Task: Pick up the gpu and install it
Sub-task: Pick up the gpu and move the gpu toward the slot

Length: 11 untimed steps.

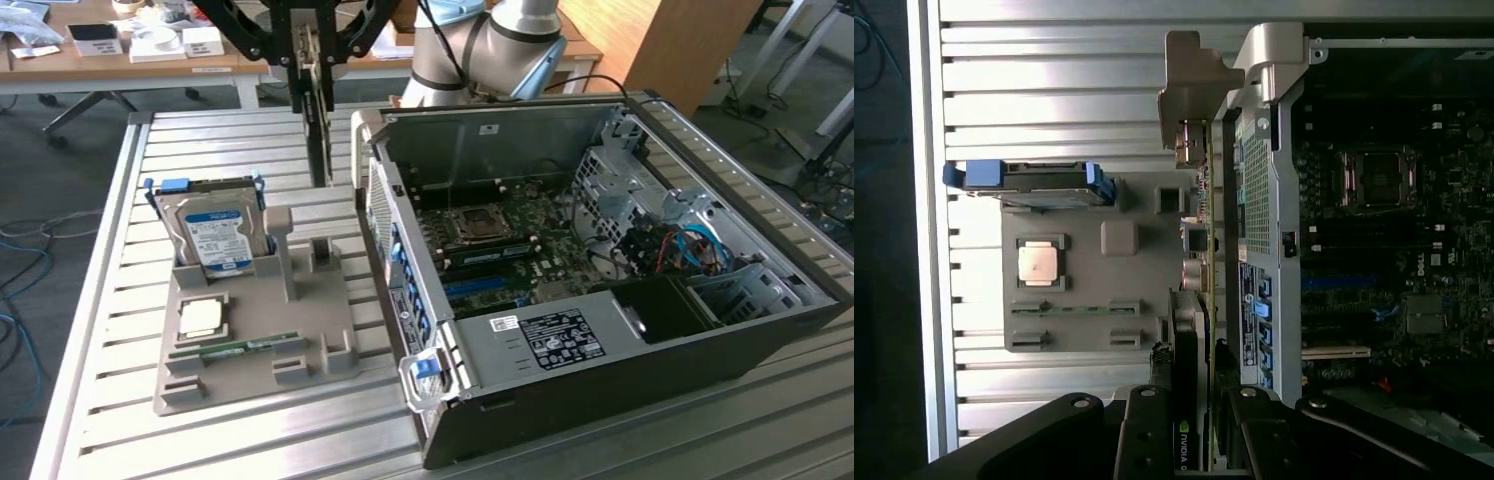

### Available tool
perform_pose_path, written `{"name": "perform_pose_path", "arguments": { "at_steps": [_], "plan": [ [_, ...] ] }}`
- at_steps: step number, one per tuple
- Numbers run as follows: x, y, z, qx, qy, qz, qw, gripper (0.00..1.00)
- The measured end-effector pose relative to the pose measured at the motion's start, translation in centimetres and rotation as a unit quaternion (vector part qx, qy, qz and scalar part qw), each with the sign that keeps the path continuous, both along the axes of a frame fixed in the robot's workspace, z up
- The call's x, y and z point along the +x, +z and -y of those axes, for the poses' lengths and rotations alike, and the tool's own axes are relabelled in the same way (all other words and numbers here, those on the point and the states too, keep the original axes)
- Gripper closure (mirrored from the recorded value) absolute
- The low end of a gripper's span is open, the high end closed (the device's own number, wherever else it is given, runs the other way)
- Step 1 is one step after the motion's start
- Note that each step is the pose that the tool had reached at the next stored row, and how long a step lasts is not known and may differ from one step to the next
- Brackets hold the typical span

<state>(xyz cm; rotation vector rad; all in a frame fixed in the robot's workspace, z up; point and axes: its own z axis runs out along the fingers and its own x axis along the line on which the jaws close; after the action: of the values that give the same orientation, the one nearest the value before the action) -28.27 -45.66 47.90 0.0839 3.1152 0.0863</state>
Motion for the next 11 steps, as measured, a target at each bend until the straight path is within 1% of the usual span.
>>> {"name": "perform_pose_path", "arguments": {
  "at_steps": [2, 5, 11],
  "plan": [
    [0.1, -0.01, 0.01, 0.0001, 0.0, 0.0, 1.0, 0.73],
    [0.7, -0.01, 0.0, 0.0, 0.0, 0.0, 1.0, 0.73],
    [2.6, -0.03, 0.0, 0.0, 0.0, 0.0, 1.0, 0.73]
  ]
}}
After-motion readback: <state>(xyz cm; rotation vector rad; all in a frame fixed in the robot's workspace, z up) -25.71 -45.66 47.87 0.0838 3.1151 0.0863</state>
